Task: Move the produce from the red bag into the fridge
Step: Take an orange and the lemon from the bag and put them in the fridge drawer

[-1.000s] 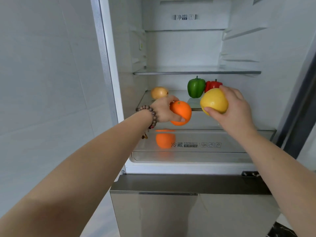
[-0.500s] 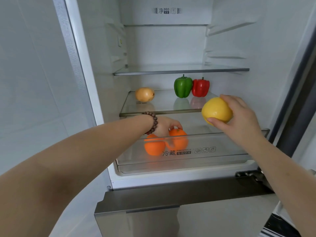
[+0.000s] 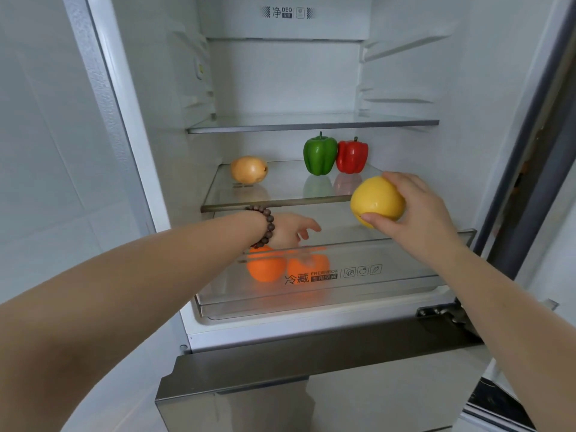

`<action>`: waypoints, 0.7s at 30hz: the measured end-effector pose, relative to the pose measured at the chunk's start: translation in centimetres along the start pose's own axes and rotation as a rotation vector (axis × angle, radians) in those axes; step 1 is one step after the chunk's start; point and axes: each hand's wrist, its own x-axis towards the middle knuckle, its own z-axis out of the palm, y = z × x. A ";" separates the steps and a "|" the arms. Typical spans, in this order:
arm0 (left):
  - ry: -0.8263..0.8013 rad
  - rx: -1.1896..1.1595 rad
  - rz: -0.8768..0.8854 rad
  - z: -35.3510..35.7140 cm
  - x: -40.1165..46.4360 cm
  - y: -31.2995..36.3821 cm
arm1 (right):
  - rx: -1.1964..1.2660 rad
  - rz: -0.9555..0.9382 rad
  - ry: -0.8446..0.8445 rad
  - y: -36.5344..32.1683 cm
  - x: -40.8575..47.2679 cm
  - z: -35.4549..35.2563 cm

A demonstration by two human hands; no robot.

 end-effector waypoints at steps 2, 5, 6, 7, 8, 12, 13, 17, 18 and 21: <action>0.086 -0.006 0.025 -0.9 -0.5 0.0 | -0.024 -0.013 -0.063 -0.2 0.7 -0.3; 0.251 0.008 0.023 -2.2 -2.5 0.4 | -0.070 -0.030 -0.268 -0.4 1.9 -0.8; 0.296 -0.009 0.025 -2.5 -3.2 0.5 | -0.085 -0.035 -0.339 -0.4 2.3 -0.9; 0.334 -0.021 0.030 -2.5 -3.9 0.7 | -0.100 -0.035 -0.397 -0.5 2.7 -1.0; 0.379 -0.030 0.032 -2.3 -4.7 0.8 | -0.123 -0.033 -0.447 -0.5 3.1 -0.9; 0.574 0.056 0.012 -0.8 -7.6 0.7 | -0.271 -0.069 -0.706 -0.1 4.6 0.0; 0.599 0.083 -0.002 -0.3 -8.2 0.6 | -0.311 -0.092 -0.771 0.0 5.0 0.3; 0.690 0.086 -0.062 1.6 -9.6 0.5 | -0.436 -0.119 -0.994 0.3 6.1 1.9; 0.712 0.088 -0.076 2.0 -9.8 0.6 | -0.464 -0.116 -1.034 0.4 6.3 2.3; 0.748 0.114 -0.116 3.3 -10.0 1.0 | -0.514 -0.130 -1.108 1.0 6.6 3.7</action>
